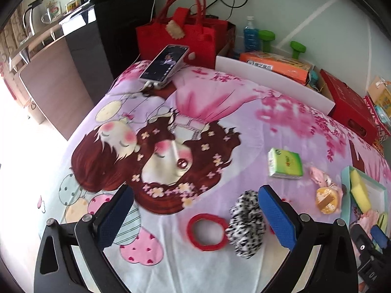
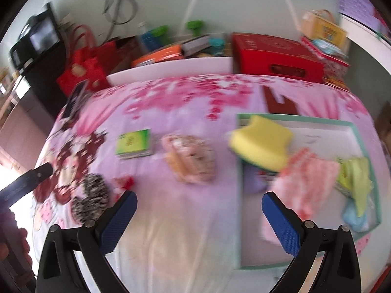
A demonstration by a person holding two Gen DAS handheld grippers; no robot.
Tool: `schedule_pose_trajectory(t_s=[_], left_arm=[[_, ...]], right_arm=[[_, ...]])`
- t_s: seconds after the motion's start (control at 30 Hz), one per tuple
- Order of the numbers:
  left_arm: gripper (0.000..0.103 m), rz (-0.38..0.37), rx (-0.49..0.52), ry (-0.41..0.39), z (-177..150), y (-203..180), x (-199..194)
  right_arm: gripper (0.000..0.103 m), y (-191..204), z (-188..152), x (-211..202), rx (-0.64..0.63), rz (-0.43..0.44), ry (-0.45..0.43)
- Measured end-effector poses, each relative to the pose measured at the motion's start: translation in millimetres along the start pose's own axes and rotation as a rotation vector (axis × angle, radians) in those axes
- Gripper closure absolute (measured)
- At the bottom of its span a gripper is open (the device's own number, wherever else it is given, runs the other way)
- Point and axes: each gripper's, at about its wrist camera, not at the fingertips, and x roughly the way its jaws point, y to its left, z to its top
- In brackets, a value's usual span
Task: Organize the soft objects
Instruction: 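Grasp the leopard-print scrunchie with the right gripper while the left gripper grasps the red tape roll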
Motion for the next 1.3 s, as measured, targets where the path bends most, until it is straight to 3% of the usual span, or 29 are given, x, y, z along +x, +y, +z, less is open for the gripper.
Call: schedule_pose_trajectory(t_s=[0.23, 0.47, 0.93, 1.3], left_arm=[[0.002, -0.008, -0.027, 0.06, -9, 19, 13], [0.002, 0.039, -0.075, 0.132, -18, 40, 35], [0.002, 0.037, -0.166, 0.168, -20, 69, 52], [0.002, -0.022, -0.177, 0.203, -20, 62, 63]], right_arm=[[0.0, 41, -6, 15, -0.041, 0.093, 0.043], [0.0, 73, -13, 29, -0.09, 0.15, 0.088], [0.0, 124, -28, 60, -0.215, 0.164, 0.163], [0.001, 130, -29, 76, -0.168, 0.192, 0.19]])
